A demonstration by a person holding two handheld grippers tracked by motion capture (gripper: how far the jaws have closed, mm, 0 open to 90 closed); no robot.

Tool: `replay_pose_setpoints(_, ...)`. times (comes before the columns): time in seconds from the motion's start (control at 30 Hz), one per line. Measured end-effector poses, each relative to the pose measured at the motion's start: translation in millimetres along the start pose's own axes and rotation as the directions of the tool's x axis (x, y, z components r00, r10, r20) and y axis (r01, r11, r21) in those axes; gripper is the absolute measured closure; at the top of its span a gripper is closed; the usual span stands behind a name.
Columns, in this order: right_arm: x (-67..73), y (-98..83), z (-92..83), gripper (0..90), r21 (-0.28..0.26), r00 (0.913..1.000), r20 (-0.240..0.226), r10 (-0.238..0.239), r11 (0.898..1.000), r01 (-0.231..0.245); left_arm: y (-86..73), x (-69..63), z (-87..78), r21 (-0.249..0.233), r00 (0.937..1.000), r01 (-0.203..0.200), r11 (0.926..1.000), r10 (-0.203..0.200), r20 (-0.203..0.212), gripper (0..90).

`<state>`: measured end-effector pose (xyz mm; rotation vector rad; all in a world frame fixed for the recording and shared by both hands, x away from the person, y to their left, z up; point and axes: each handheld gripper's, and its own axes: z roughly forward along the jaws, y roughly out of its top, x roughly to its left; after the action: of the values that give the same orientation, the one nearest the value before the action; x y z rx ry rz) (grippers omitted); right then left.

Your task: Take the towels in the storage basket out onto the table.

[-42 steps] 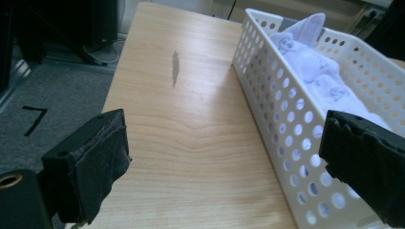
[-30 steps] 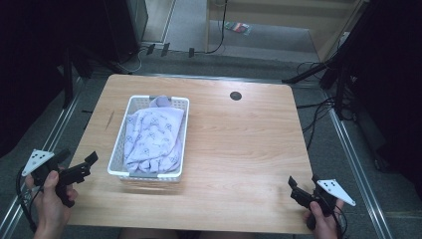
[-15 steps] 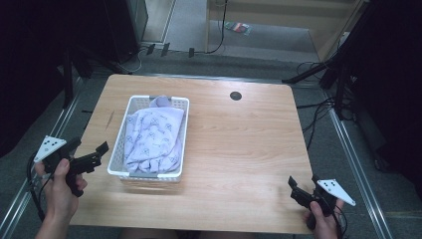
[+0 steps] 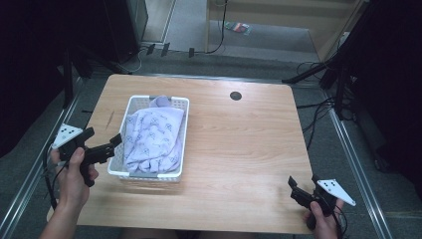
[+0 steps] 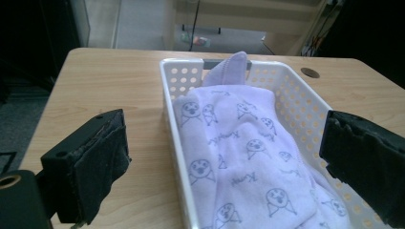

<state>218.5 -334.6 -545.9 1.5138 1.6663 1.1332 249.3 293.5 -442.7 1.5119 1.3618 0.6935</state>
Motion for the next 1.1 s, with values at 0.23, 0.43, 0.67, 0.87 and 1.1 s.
replay_pose_setpoints(0.23,0.0,0.0,0.0,12.5,-0.001,1.0000,-0.002,0.001,1.000,-0.001,5.6,-14.6,20.3,0.001,0.9999,-0.003,1.0000,0.003,-0.013,2.9)
replay_pose_setpoints(0.43,-0.4,0.0,-0.1,12.6,-0.003,1.0000,-0.003,-0.001,1.000,0.001,8.6,-27.4,36.6,0.007,0.9999,-0.010,0.9999,0.010,0.001,2.8)
replay_pose_setpoints(0.67,-0.4,0.0,-0.1,12.5,-0.003,1.0000,-0.004,0.000,1.000,0.000,7.8,-39.3,56.0,0.041,0.9998,-0.019,0.9990,0.019,-0.002,1.8)
replay_pose_setpoints(0.87,-0.4,0.0,-0.1,12.5,-0.004,1.0000,-0.004,0.000,1.000,0.000,7.1,-50.5,76.0,0.059,0.9994,-0.028,0.9979,0.027,0.022,1.9)
replay_pose_setpoints(1.1,-0.7,-0.1,-0.2,12.5,-0.004,1.0000,-0.005,0.000,1.000,0.000,3.5,-59.9,108.8,0.127,0.9994,-0.034,0.9913,0.034,0.008,1.8)
